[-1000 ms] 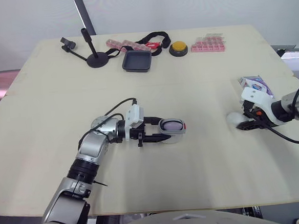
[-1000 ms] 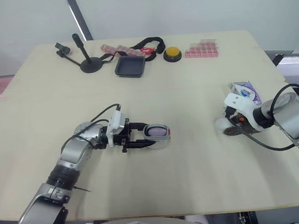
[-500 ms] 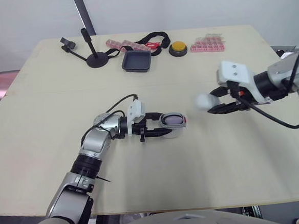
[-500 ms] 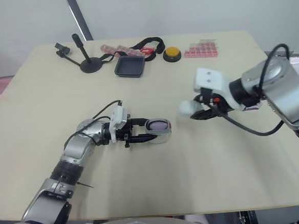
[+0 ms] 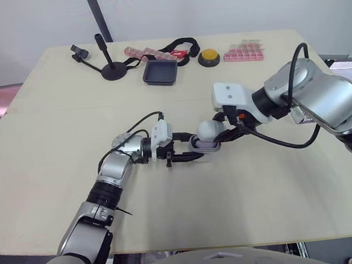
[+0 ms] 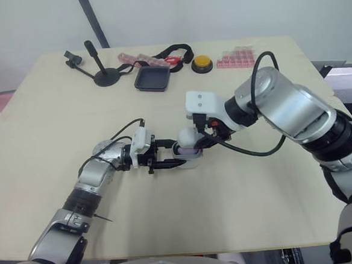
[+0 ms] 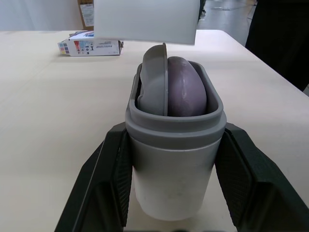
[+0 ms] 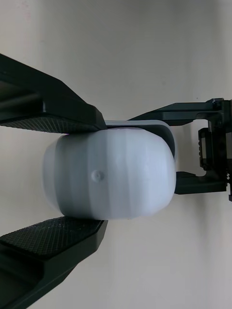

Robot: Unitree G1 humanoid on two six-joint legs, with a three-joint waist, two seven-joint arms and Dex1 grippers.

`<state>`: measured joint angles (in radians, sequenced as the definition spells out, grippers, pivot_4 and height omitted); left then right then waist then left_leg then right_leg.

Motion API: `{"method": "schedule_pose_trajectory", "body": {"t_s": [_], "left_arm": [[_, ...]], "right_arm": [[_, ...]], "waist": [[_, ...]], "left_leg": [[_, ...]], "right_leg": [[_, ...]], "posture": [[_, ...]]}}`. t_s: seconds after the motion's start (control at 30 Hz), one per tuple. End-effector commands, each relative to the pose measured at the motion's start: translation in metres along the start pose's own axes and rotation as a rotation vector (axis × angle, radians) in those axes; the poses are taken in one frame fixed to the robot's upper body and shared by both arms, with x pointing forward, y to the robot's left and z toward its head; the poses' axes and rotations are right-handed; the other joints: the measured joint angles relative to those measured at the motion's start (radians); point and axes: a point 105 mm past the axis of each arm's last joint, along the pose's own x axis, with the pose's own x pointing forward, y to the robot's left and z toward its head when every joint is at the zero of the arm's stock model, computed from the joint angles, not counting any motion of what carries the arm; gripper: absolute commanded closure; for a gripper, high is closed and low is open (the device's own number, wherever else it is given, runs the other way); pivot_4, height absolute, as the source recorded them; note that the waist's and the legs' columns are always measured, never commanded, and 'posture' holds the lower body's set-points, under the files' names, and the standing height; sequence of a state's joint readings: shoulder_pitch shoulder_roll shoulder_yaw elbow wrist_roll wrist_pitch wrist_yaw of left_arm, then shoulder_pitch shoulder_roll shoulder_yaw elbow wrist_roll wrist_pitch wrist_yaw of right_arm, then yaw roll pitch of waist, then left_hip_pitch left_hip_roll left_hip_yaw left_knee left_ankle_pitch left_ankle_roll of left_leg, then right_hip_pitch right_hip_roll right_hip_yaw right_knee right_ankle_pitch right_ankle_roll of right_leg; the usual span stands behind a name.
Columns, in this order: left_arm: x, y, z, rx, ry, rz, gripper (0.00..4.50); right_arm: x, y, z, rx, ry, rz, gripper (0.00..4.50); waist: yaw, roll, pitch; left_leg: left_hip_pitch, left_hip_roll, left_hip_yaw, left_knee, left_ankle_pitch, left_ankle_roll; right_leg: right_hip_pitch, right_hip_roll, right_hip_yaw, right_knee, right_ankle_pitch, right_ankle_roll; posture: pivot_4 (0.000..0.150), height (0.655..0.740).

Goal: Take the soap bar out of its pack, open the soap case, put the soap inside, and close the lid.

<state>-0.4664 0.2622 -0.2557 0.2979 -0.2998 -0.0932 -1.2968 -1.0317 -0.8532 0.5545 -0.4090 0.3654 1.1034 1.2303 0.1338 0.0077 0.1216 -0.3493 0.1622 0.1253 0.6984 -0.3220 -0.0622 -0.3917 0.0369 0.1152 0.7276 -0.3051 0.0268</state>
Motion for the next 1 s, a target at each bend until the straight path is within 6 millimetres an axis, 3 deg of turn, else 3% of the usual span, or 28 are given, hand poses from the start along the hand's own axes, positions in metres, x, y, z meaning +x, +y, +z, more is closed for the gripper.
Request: {"method": "schedule_pose_trajectory", "body": {"t_s": [0.03,0.2,0.63,1.0], "left_arm": [[0.001,0.001,-0.003,-0.011,0.012,0.015,2.57],[0.002,0.001,-0.003,-0.011,0.011,0.015,2.57],[0.004,0.000,-0.002,-0.018,0.005,0.018,2.57],[0.002,0.001,-0.003,-0.020,0.009,0.030,2.57]], "right_arm": [[0.002,0.008,0.008,-0.033,0.018,0.035,2.55],[0.004,0.012,0.012,-0.026,0.024,0.057,2.55],[0.015,0.003,0.001,-0.007,0.061,0.045,2.55],[0.024,0.008,0.007,-0.014,0.047,0.084,2.55]], "waist": [[0.000,0.000,0.000],[0.001,0.000,0.000],[0.001,0.000,0.000],[0.000,-0.001,-0.001]], "left_leg": [[-0.001,0.000,0.001,0.000,0.000,0.000],[-0.004,0.000,0.000,0.002,0.000,0.000],[-0.001,0.000,0.003,0.002,0.000,0.000],[0.000,0.000,0.004,0.002,0.000,0.000]], "right_leg": [[0.001,0.001,0.002,-0.003,0.000,0.000],[0.000,0.000,0.002,-0.005,0.000,0.000],[0.001,0.001,0.005,-0.003,0.000,0.000],[0.002,0.001,0.006,-0.005,0.000,0.000]], "posture": [[0.150,0.7400],[0.150,0.7400],[0.150,0.7400],[0.150,0.7400]]}}
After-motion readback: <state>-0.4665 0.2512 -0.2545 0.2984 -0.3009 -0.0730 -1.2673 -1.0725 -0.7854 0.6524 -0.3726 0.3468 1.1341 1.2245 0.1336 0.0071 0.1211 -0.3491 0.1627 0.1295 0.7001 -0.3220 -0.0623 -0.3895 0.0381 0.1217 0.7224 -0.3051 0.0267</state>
